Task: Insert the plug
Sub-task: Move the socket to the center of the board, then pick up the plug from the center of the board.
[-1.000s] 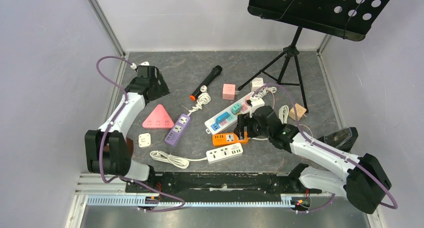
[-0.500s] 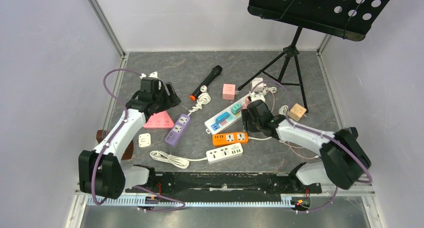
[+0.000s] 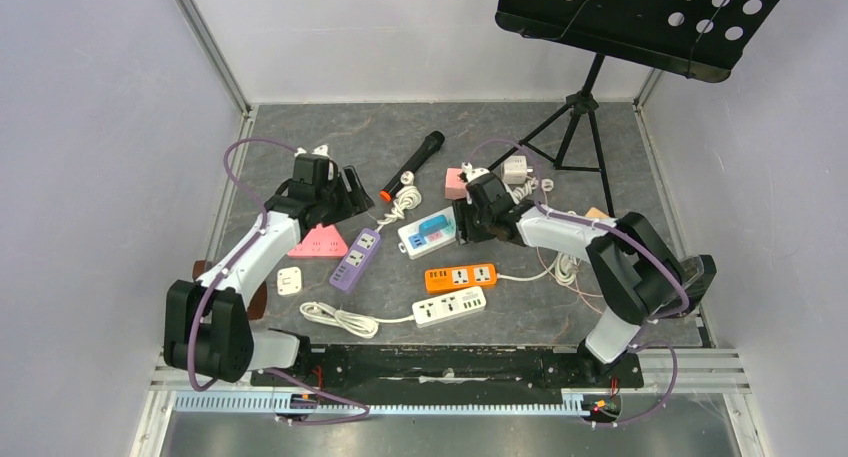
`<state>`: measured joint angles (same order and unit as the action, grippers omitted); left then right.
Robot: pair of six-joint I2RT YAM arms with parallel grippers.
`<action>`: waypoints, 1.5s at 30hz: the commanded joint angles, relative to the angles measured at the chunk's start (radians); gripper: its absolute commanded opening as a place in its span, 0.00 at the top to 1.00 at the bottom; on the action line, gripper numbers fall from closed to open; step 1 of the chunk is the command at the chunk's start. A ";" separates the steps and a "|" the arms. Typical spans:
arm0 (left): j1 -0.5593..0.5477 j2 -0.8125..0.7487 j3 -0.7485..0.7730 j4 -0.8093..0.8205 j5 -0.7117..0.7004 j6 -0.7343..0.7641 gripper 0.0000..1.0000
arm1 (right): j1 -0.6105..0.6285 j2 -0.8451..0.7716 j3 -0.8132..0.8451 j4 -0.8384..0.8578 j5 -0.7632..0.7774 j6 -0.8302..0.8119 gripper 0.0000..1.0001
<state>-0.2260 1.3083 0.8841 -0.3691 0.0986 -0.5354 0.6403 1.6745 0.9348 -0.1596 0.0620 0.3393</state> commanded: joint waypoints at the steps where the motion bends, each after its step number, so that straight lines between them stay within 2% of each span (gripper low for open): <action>1: -0.001 0.018 0.065 0.059 0.028 -0.041 0.23 | 0.001 0.069 0.078 0.032 -0.072 -0.019 0.45; 12: -0.003 0.037 0.075 0.038 -0.005 -0.037 0.23 | 0.001 0.192 0.271 -0.001 -0.068 -0.062 0.47; 17: -0.004 0.016 0.045 0.022 -0.047 -0.021 0.23 | 0.001 0.104 0.250 -0.009 -0.074 -0.066 0.45; 21: -0.010 0.048 0.065 0.025 -0.045 -0.006 0.23 | 0.000 -0.033 0.200 -0.018 -0.077 -0.065 0.40; 26: -0.040 0.094 0.125 0.027 -0.049 -0.003 0.24 | -0.024 -0.122 0.254 -0.034 0.026 -0.099 0.31; 28: -0.048 0.099 0.134 0.036 -0.049 -0.006 0.24 | -0.044 -0.078 0.329 -0.044 0.055 -0.126 0.24; 35: -0.054 0.081 0.132 0.039 -0.043 -0.004 0.24 | -0.060 0.226 0.654 -0.112 0.136 -0.246 0.07; 37: -0.054 0.068 0.124 0.034 -0.047 -0.003 0.24 | -0.061 0.296 0.709 -0.129 0.165 -0.252 0.05; 42: -0.055 0.023 0.111 0.025 -0.071 -0.003 0.24 | -0.060 0.378 0.734 -0.132 0.211 -0.242 0.06; 45: -0.055 -0.004 0.104 0.023 -0.083 -0.002 0.24 | -0.061 0.436 0.735 -0.120 0.186 -0.254 0.14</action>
<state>-0.2771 1.3602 0.9844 -0.3634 0.0483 -0.5571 0.5789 2.0758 1.6211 -0.3058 0.2310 0.1093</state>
